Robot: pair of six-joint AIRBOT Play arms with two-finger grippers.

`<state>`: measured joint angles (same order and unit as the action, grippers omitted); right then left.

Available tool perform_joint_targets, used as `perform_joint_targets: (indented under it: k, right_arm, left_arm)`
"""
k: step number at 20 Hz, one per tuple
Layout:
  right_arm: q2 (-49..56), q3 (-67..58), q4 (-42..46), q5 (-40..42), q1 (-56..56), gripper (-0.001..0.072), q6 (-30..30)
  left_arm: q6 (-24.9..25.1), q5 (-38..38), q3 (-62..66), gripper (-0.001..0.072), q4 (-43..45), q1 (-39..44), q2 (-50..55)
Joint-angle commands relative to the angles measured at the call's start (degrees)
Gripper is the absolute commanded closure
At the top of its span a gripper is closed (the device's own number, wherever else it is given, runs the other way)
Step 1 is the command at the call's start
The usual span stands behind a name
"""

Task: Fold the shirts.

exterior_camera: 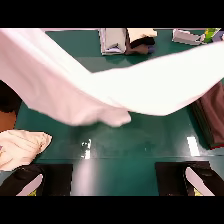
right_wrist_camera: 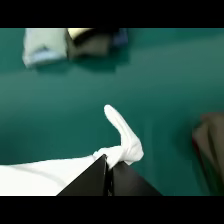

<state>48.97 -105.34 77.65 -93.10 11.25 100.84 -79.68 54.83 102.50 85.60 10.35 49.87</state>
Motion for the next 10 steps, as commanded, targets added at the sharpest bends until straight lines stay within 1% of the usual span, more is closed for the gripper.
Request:
perform_joint_targets:
  k: [1, 4, 7, 10]
  right_arm:
    - [3.82, 9.07, -0.04, -6.12, 0.0, 0.0695, 0.04]
    - [8.92, 22.14, 0.04, -4.02, -4.81, 0.0695, 0.04]
    - [15.61, 32.63, 0.09, 4.57, -8.61, 0.0695, 0.04]
    - [22.08, 36.17, -0.04, 11.41, -10.6, 0.0695, 0.04]
  left_arm:
    - [-0.04, 5.88, 0.44, 0.0676, 2.67, -0.04, 11.72]
    - [-1.31, 8.44, 0.42, 0.0675, 0.94, -0.04, 26.56]
    - [-1.27, 7.74, 0.42, 0.0675, -2.47, -0.04, 39.93]
    - [-1.31, 8.04, 0.44, 0.0675, -3.85, -0.04, 47.65]
